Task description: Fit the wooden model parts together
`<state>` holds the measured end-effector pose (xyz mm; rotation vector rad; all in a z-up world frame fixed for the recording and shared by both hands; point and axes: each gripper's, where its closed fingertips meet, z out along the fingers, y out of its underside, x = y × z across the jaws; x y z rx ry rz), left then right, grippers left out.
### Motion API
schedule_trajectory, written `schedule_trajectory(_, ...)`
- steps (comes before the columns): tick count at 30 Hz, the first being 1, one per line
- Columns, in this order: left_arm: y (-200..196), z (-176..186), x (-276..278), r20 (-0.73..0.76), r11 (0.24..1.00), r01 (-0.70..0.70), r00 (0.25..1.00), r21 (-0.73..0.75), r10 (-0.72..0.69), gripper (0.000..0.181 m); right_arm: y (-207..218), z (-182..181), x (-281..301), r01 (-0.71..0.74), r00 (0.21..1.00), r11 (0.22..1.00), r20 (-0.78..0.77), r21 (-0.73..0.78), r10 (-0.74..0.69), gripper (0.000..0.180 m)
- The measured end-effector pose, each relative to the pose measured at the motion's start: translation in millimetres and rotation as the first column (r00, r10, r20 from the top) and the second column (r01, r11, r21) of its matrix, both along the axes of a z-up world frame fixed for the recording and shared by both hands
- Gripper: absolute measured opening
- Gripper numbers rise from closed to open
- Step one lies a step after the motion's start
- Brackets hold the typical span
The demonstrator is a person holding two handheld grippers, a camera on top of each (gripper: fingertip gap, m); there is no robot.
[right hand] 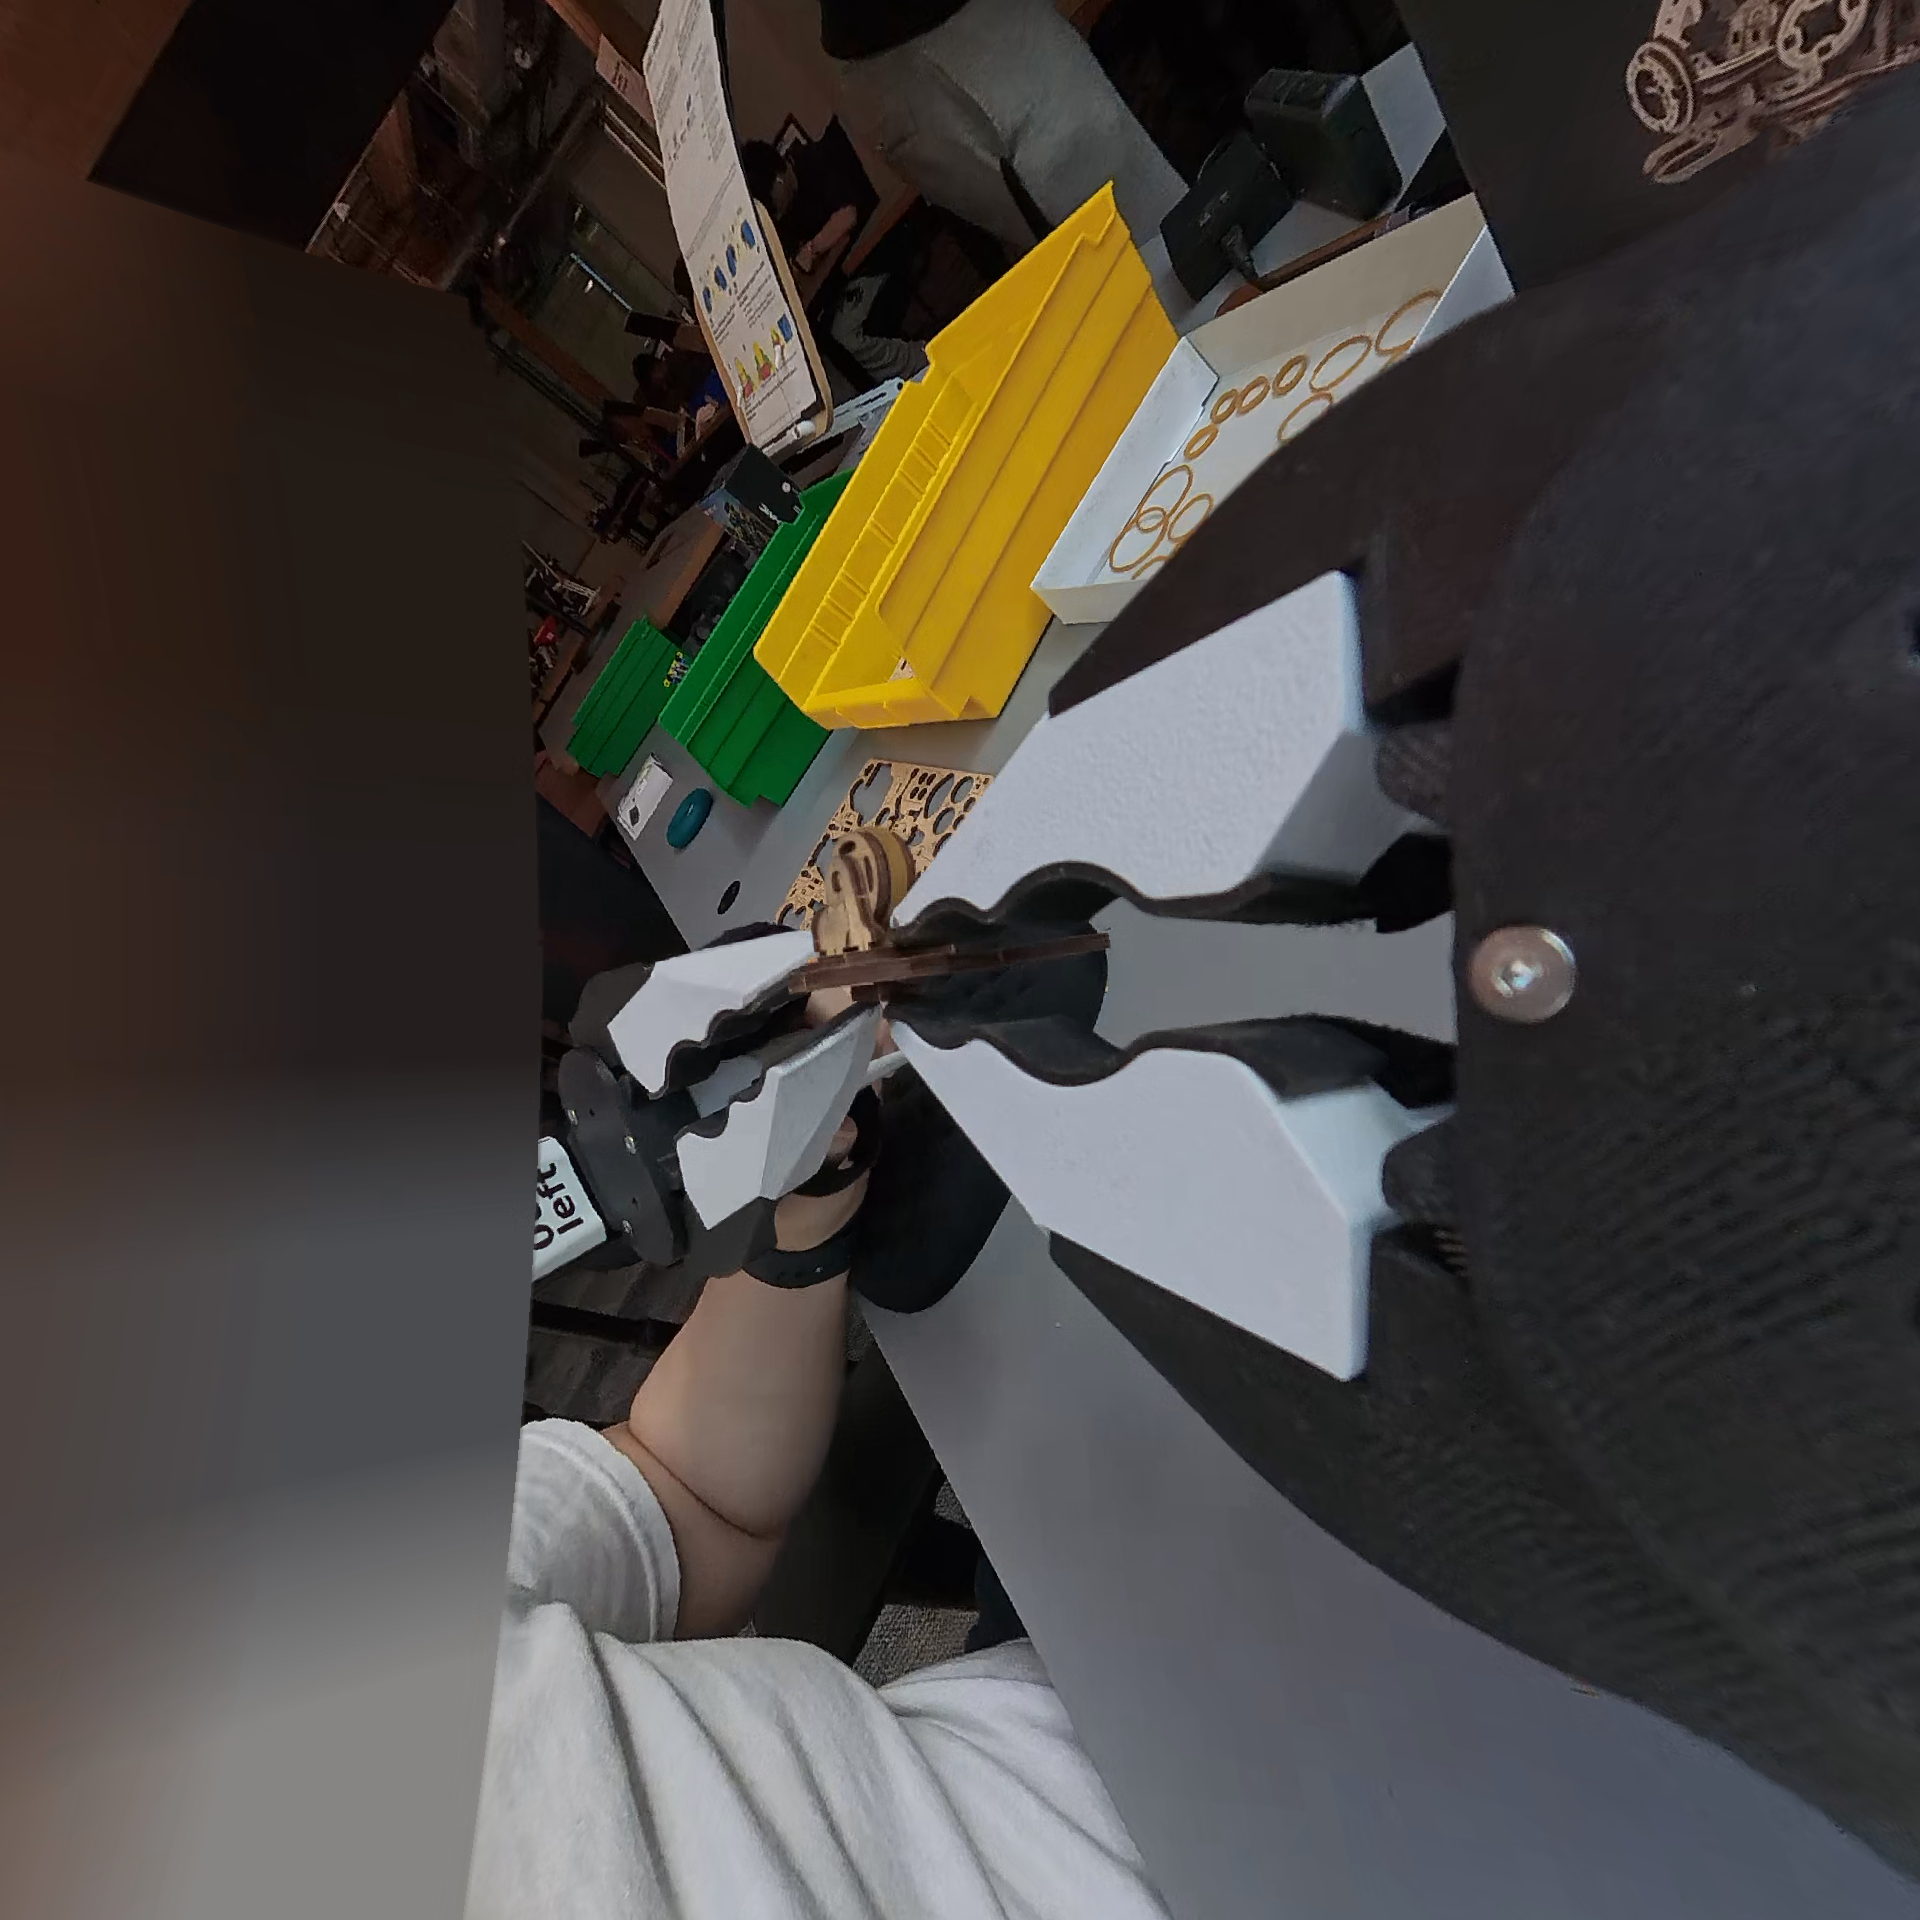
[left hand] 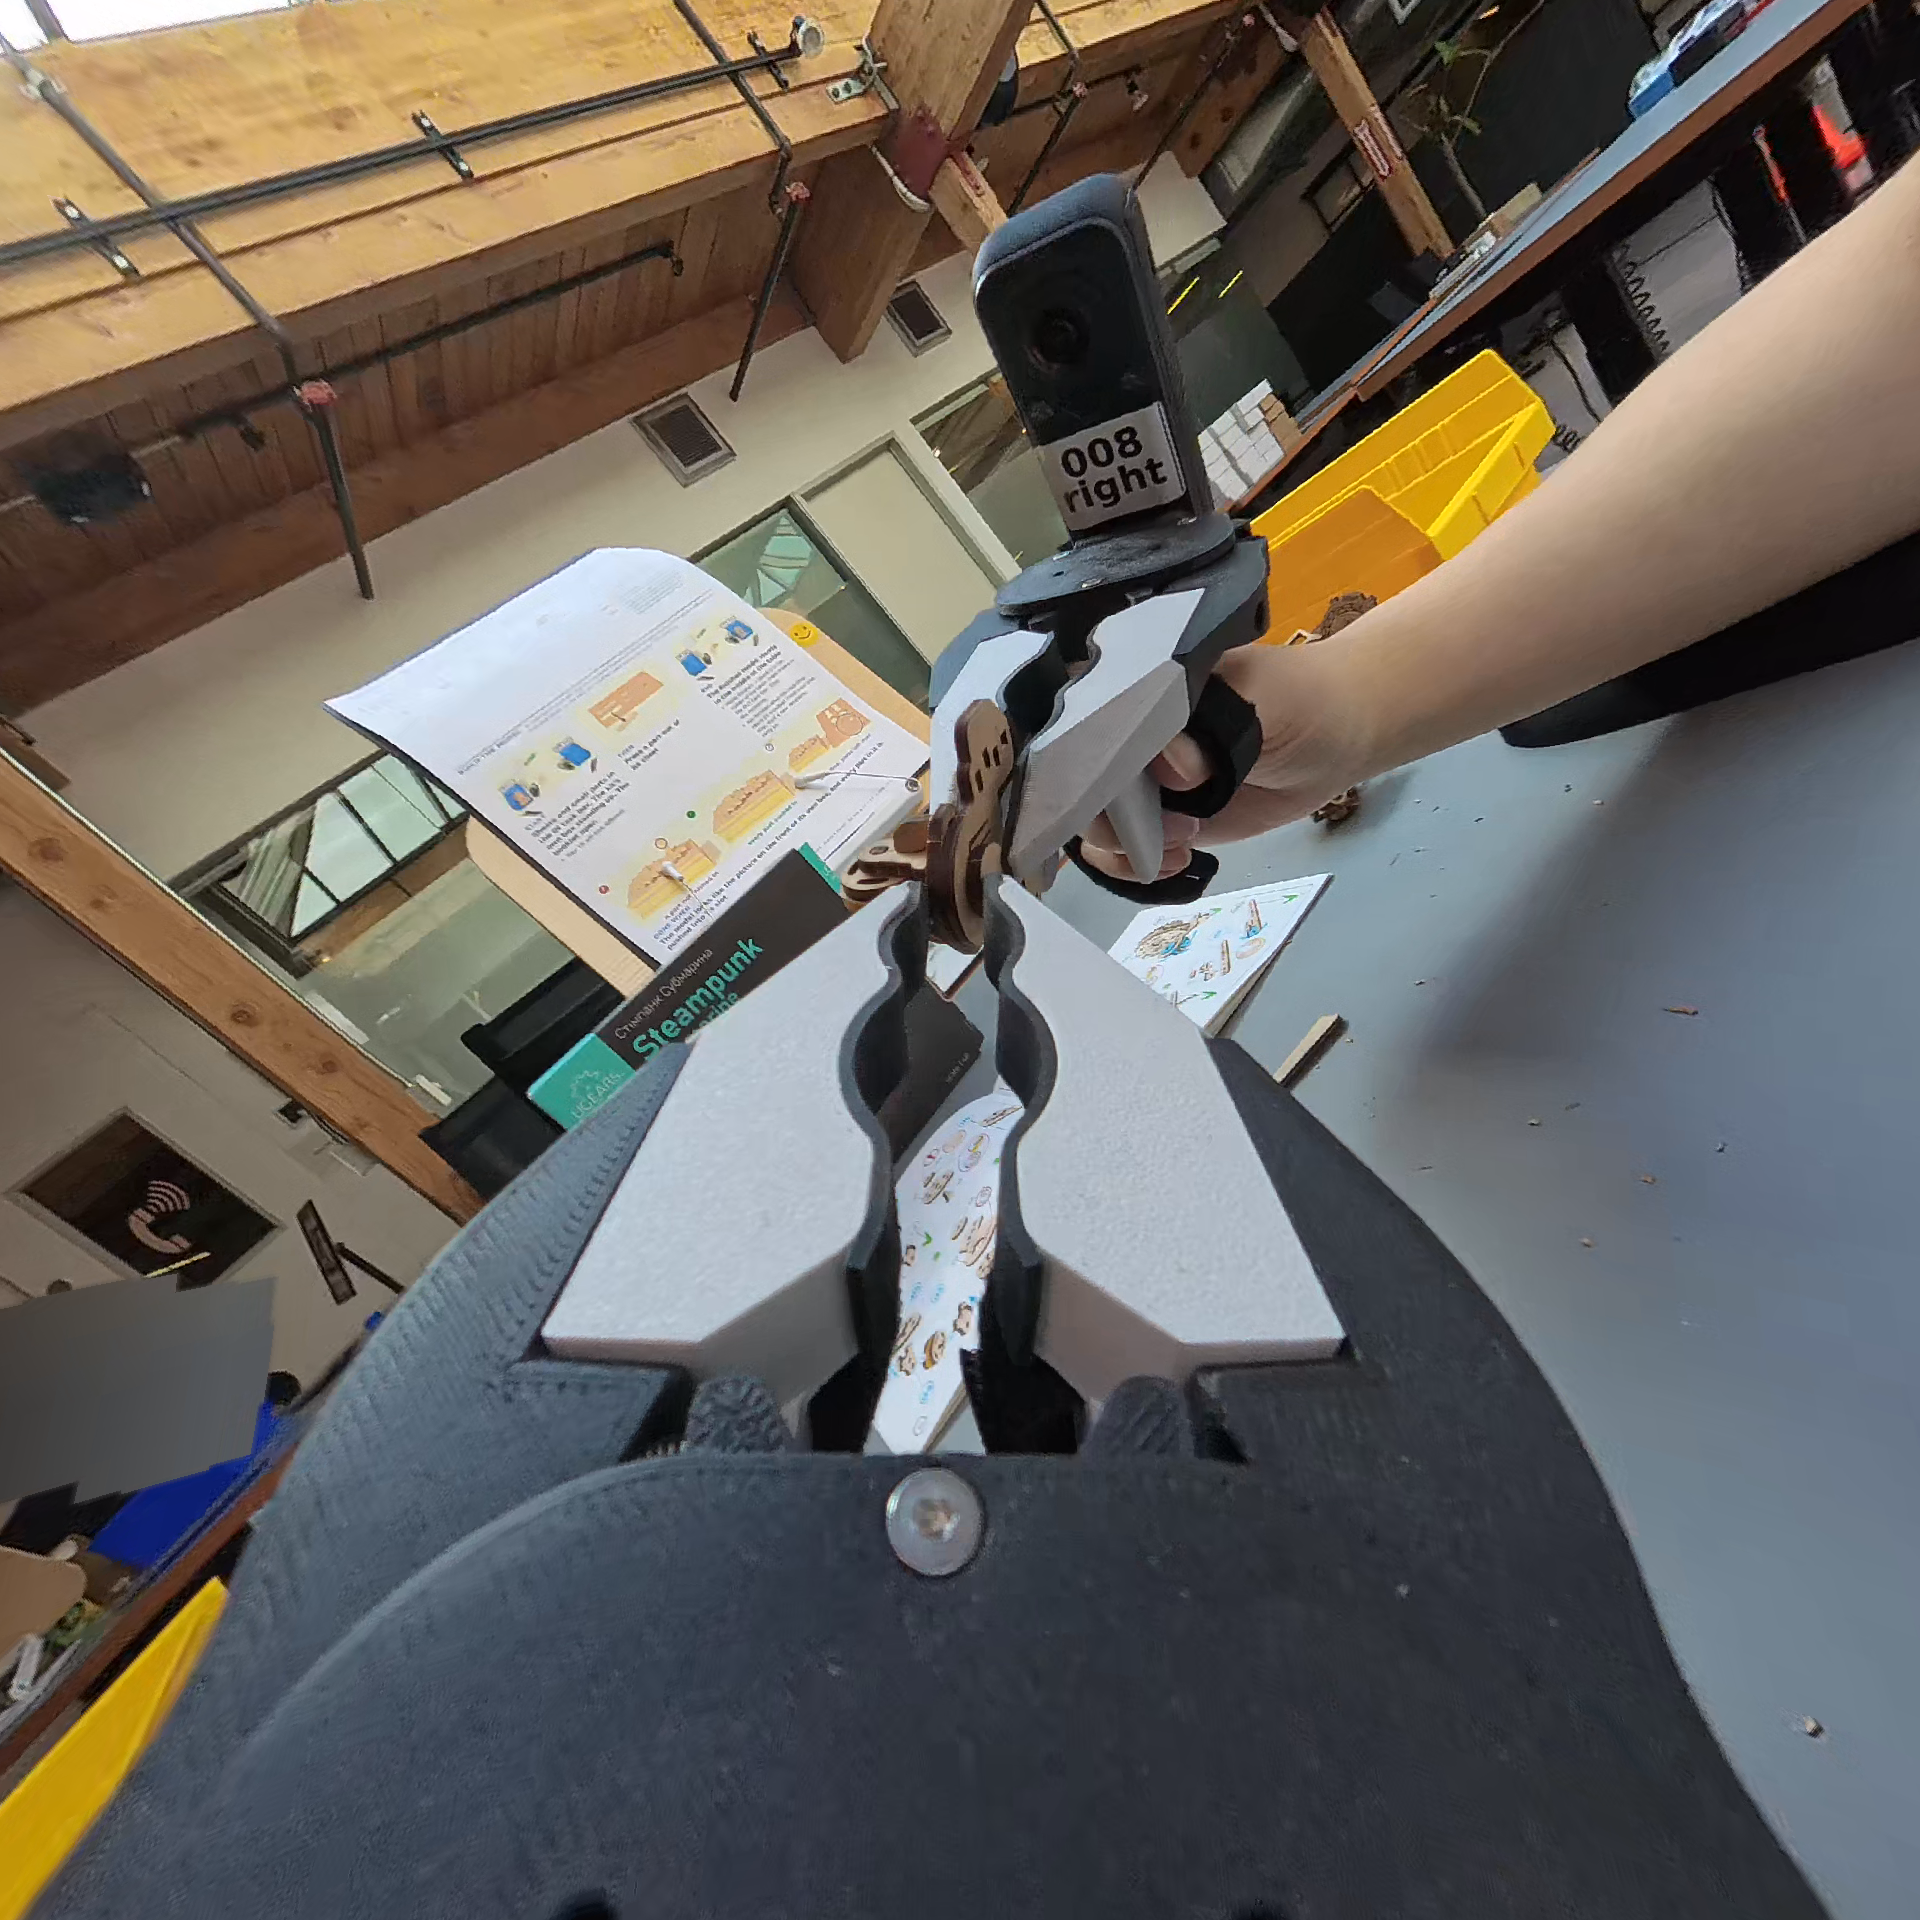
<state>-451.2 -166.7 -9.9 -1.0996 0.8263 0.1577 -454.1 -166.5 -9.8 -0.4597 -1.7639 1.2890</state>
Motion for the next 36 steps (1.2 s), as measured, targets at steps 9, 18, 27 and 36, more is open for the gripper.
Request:
schedule_trajectory(9, -4.0, -2.2, 2.5, -0.107, 0.995, -0.046, 0.993, 0.089, 0.055, 0.008, -0.1, 2.6, 11.1, -0.034, 0.999, 0.999, 0.01, 0.04, 0.034, 0.009)
schedule_trajectory(18, 4.7, -43.1, 21.7, -0.268, 0.998, 0.019, 0.963, -0.065, -0.036, 0.004, 16.4, -10.5, 33.7, -0.172, 0.847, 0.9, 0.407, -0.401, 0.343, 0.018)
schedule_trajectory(27, 0.3, -62.1, 30.0, -0.067, 0.903, 0.218, 0.963, -0.371, -0.26, 0.004, 30.2, -27.4, 16.6, -0.057, 0.824, 0.871, 0.469, -0.488, 0.317, 0.021)
schedule_trajectory(36, -12.3, -73.7, 43.3, -0.098, 0.854, 0.343, 0.907, -0.391, -0.409, 0.004, 1.3, -67.3, 28.9, -0.077, 0.553, 0.782, 0.626, -0.618, 0.55, 0.013)
